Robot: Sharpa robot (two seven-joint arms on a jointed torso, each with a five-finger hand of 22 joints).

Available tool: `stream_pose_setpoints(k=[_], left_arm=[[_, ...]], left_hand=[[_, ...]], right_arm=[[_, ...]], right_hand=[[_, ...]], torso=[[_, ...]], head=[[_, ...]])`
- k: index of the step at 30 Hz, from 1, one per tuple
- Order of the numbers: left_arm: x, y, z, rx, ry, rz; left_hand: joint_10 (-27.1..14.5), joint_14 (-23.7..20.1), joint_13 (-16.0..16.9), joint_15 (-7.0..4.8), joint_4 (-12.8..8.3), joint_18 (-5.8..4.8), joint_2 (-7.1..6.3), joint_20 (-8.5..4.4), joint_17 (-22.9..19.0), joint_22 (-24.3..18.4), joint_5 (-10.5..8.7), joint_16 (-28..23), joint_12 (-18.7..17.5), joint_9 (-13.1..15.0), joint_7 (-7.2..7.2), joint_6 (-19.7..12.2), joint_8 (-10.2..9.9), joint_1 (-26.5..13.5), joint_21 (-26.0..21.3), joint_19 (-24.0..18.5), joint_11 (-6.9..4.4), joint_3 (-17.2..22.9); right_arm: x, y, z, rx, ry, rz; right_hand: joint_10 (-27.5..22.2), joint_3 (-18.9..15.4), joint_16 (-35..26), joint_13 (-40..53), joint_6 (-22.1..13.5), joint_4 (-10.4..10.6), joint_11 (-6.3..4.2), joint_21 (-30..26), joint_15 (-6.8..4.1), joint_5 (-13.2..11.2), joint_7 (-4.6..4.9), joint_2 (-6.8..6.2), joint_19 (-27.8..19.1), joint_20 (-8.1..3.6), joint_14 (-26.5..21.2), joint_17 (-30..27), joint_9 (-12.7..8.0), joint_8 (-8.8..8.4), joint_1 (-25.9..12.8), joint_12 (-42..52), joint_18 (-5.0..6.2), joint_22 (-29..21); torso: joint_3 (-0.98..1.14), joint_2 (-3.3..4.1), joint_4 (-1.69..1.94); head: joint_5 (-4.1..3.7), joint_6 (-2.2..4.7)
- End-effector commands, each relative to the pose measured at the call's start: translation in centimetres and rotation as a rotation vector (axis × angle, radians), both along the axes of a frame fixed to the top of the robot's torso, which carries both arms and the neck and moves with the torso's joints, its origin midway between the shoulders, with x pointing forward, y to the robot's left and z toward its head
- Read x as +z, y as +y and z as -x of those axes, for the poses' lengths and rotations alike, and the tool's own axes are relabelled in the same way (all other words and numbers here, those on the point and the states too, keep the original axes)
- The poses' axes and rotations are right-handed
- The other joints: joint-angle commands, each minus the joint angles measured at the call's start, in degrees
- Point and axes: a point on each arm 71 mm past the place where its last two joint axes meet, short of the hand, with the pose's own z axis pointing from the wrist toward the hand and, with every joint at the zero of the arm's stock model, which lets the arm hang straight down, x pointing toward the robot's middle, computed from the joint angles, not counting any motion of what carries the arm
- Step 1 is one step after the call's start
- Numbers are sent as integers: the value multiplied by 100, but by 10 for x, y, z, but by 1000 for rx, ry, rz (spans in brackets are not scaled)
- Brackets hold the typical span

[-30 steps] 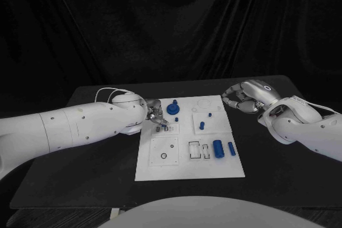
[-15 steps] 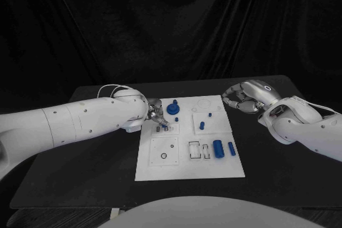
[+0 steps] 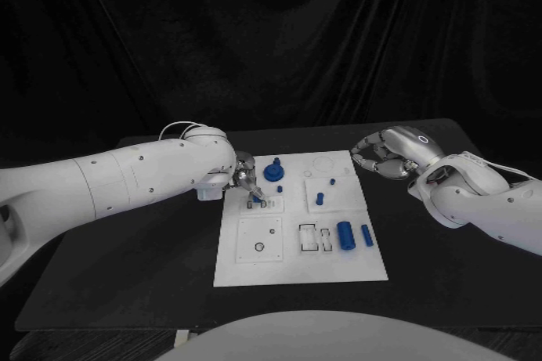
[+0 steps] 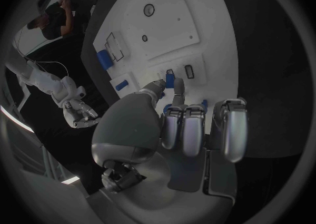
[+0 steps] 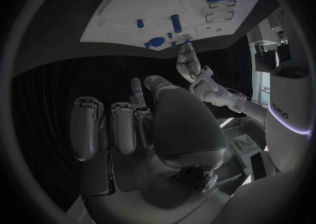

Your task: Assemble the parts on the task board

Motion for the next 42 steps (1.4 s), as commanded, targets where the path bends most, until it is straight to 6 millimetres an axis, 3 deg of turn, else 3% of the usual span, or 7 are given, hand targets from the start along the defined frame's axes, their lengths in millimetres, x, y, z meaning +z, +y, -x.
stream_pose_setpoints(k=[1, 42], left_arm=[[-1, -1, 2, -11, 58, -19], [-1, -13, -10, 1, 46, -32]], left_hand=[[601, 595, 1509, 4, -14, 44, -19, -6, 1510, 1286, 8, 15, -24, -20, -35, 7, -23, 24, -21, 205, 8, 44], [601, 595, 1509, 14, -64, 50, -10, 3, 1510, 1277, -31, 15, -24, -119, -19, 27, -85, -3, -48, 188, 21, 179]], right_arm=[[-1, -1, 0, -14, 6, 1], [-1, 1, 0, -9, 7, 1]], right_hand=[[611, 34, -27, 1508, 20, 5, 34, -15, 46, 22, 18, 0, 267, 36, 435, 613, 9, -14, 48, 20, 73, 1231], [611, 34, -27, 1508, 20, 5, 34, -15, 46, 22, 18, 0, 267, 36, 435, 613, 9, -14, 48, 20, 73, 1231]], torso=[[1, 0, -5], [3, 0, -1]], head=[[10, 0], [18, 0]])
